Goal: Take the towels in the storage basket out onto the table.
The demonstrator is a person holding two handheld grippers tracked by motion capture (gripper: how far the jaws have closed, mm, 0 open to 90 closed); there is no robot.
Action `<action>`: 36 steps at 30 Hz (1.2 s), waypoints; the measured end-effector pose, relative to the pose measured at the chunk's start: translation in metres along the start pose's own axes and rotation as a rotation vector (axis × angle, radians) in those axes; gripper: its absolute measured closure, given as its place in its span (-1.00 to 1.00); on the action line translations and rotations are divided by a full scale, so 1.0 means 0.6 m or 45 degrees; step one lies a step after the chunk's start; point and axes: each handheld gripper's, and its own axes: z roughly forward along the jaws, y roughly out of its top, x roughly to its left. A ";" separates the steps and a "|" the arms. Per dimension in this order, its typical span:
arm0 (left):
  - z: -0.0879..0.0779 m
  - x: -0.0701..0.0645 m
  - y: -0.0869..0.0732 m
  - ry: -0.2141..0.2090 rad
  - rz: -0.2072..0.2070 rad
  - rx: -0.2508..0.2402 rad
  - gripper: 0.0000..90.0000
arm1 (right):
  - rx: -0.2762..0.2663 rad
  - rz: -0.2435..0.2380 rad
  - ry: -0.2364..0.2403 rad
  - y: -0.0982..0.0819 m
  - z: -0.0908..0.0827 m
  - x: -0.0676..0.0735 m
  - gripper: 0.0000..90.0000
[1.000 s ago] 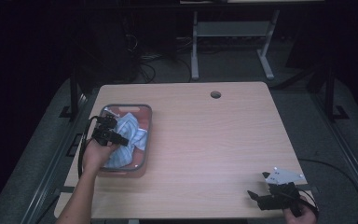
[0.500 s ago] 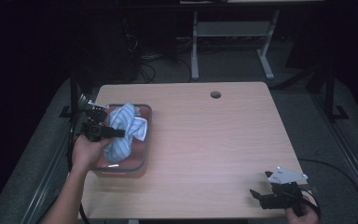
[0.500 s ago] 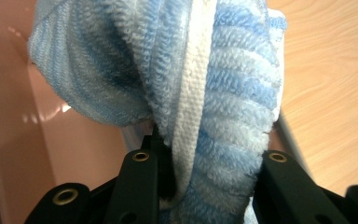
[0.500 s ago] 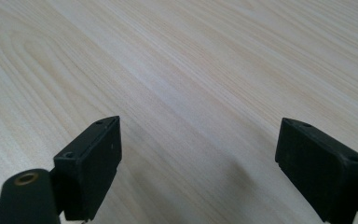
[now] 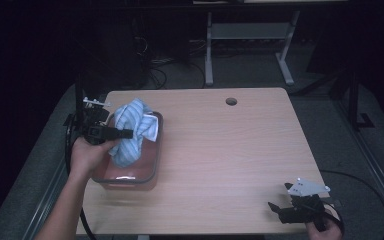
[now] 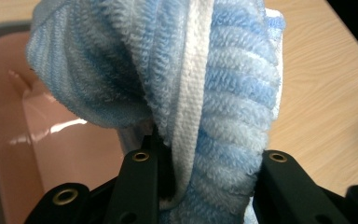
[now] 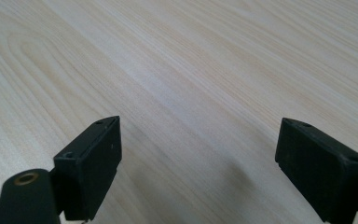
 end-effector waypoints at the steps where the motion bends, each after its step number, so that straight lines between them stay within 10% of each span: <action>1: -0.002 -0.003 0.002 -0.004 0.003 -0.003 0.53 | -0.001 -0.001 0.000 0.000 0.000 0.000 -0.69; 15: -0.017 -0.051 0.036 -0.052 0.070 -0.043 0.53 | -0.009 -0.008 -0.005 0.000 -0.002 -0.004 -0.69; 36: 0.037 -0.146 0.081 -0.145 0.184 -0.020 0.53 | -0.009 0.014 0.005 -0.001 -0.002 -0.005 -0.69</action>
